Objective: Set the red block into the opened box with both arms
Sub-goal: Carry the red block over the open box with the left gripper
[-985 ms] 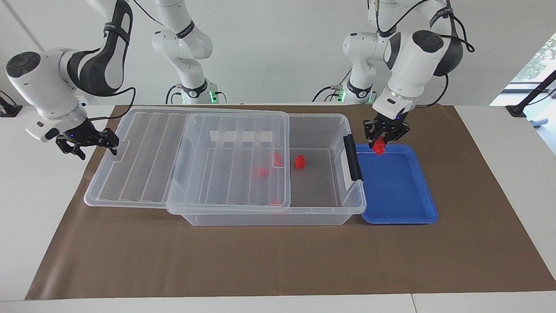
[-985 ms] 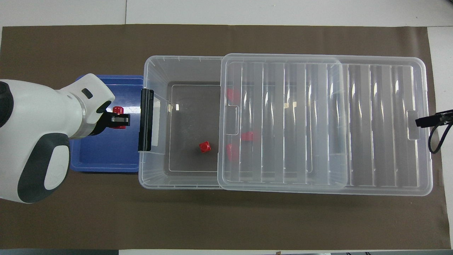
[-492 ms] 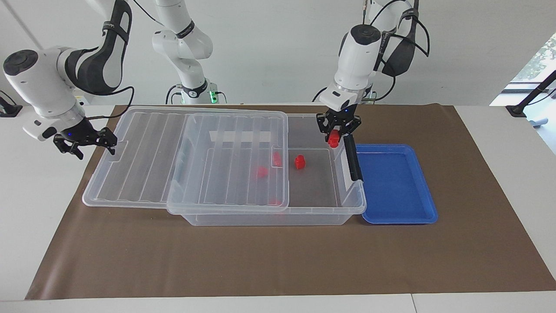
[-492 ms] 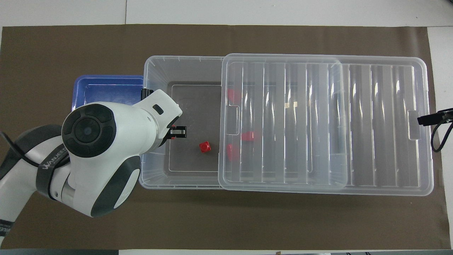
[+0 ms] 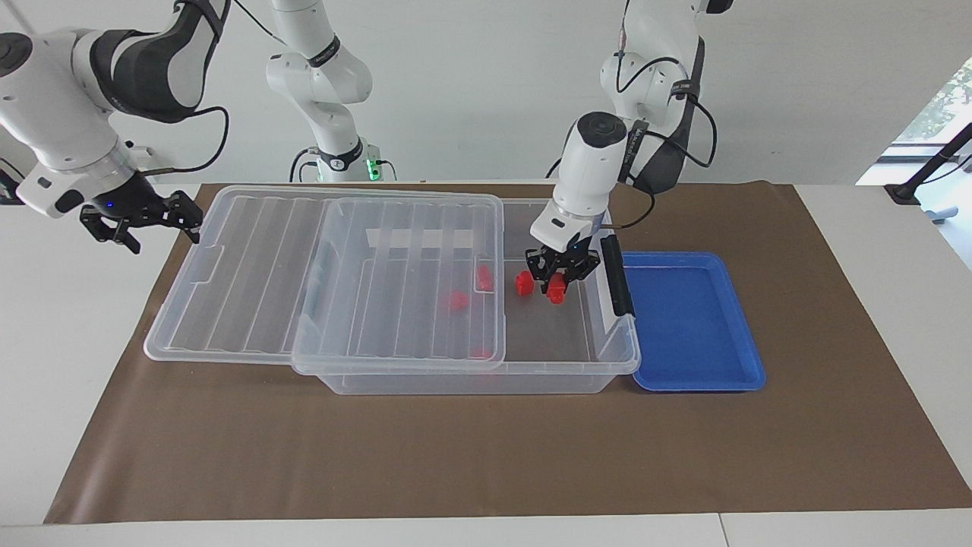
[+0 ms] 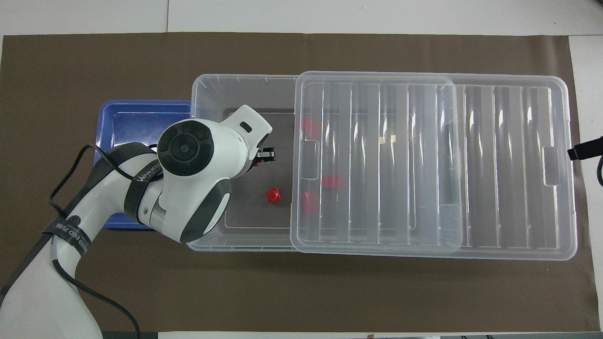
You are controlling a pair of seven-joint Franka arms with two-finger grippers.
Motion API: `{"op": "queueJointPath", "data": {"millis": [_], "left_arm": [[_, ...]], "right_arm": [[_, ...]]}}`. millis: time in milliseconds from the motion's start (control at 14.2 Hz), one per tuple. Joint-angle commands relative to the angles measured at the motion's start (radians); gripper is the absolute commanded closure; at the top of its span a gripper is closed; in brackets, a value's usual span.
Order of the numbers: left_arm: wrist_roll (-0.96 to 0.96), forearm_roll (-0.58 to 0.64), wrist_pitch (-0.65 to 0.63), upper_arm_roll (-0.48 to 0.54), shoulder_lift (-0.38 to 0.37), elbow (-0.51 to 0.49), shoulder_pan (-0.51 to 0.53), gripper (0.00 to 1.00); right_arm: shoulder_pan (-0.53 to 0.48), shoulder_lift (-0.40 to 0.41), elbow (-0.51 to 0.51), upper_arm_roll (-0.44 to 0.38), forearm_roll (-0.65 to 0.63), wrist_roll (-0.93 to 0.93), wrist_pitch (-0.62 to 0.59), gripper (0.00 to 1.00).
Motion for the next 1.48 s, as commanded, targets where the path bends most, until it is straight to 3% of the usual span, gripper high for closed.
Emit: {"op": "queueJointPath", "data": {"millis": [0, 352, 844, 915, 985, 1126, 1266, 1407], "left_arm": [[-0.025, 0.029, 0.042, 0.008, 0.060, 0.041, -0.006, 1.00], [-0.015, 0.035, 0.119, 0.011, 0.162, 0.048, 0.006, 1.00], [0.063, 0.035, 0.145, 0.011, 0.169, 0.000, 0.011, 1.00], [0.064, 0.035, 0.151, 0.011, 0.169, 0.001, 0.012, 0.88], [0.064, 0.034, 0.162, 0.011, 0.171, 0.005, 0.012, 0.43], [0.051, 0.034, 0.153, 0.011, 0.159, 0.006, 0.012, 0.14], [0.054, 0.032, 0.150, 0.011, 0.131, 0.008, 0.041, 0.00], [0.050, 0.029, 0.137, 0.011, 0.102, 0.005, 0.043, 0.00]], "right_arm": [[-0.001, 0.013, 0.092, 0.030, 0.007, 0.061, -0.101, 0.00], [0.011, 0.007, 0.177, 0.031, 0.005, 0.125, -0.212, 0.00], [0.015, 0.001, 0.223, 0.097, -0.010, 0.277, -0.339, 0.00], [0.015, 0.001, 0.220, 0.097, -0.010, 0.277, -0.332, 0.00], [0.015, -0.001, 0.211, 0.096, -0.010, 0.277, -0.323, 0.00], [0.015, -0.003, 0.206, 0.099, -0.010, 0.277, -0.309, 0.00], [0.014, -0.016, 0.159, 0.109, -0.010, 0.276, -0.232, 0.00], [0.014, -0.029, 0.131, 0.109, -0.010, 0.277, -0.215, 0.00]]}}
